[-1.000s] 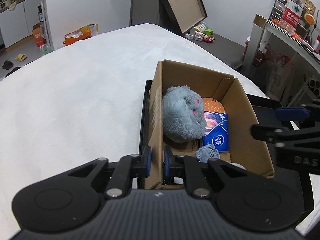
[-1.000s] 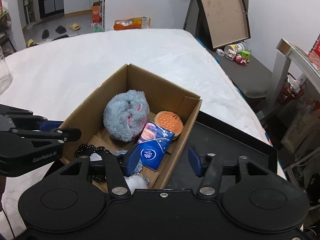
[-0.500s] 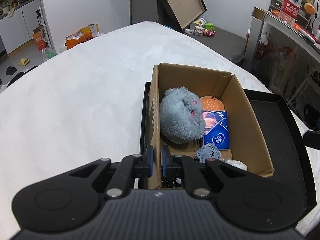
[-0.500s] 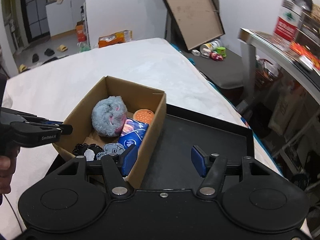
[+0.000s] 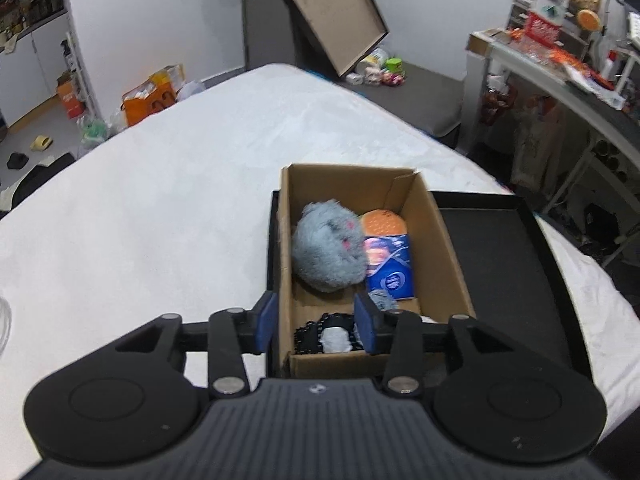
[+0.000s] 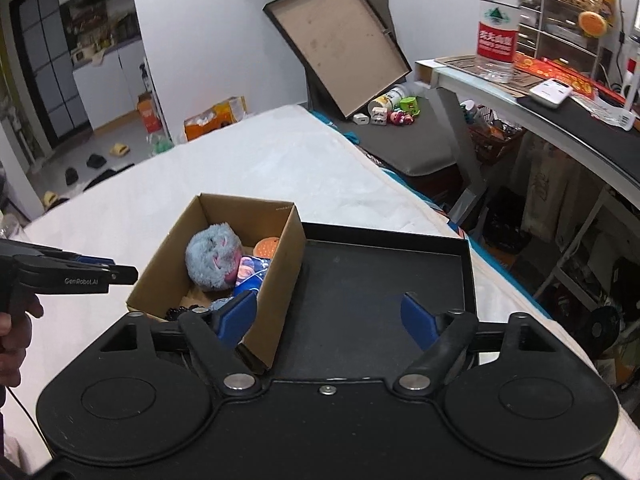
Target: Organize soft objects
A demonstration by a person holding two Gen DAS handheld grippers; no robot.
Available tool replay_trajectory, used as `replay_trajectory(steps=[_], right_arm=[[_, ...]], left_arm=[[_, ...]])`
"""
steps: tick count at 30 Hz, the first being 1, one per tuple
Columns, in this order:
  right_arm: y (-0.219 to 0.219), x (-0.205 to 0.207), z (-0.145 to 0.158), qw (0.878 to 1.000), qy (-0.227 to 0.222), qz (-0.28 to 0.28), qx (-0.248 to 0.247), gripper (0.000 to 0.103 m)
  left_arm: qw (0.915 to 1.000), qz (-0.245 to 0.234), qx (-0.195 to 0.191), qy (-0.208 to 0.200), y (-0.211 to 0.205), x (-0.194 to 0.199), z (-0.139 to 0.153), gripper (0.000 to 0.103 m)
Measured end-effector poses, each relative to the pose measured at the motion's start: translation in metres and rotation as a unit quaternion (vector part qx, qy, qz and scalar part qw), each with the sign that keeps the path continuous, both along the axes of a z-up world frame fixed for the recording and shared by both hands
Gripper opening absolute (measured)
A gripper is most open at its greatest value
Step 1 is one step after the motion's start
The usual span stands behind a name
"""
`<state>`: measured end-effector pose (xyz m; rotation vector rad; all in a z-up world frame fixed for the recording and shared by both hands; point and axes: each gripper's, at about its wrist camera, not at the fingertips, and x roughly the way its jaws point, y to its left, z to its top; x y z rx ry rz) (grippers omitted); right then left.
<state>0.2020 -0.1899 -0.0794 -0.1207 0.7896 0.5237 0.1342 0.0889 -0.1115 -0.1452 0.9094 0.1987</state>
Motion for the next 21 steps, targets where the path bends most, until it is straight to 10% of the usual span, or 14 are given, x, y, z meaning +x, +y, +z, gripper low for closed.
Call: replay_trajectory(steps=[21], right_arm=[[-0.037, -0.019, 0.043, 0.997, 0.045, 0.003, 0.066, 0.103]], left_arm=[[0.9984, -0.048, 0.014, -0.026, -0.033, -0.044, 0.082, 0.074]])
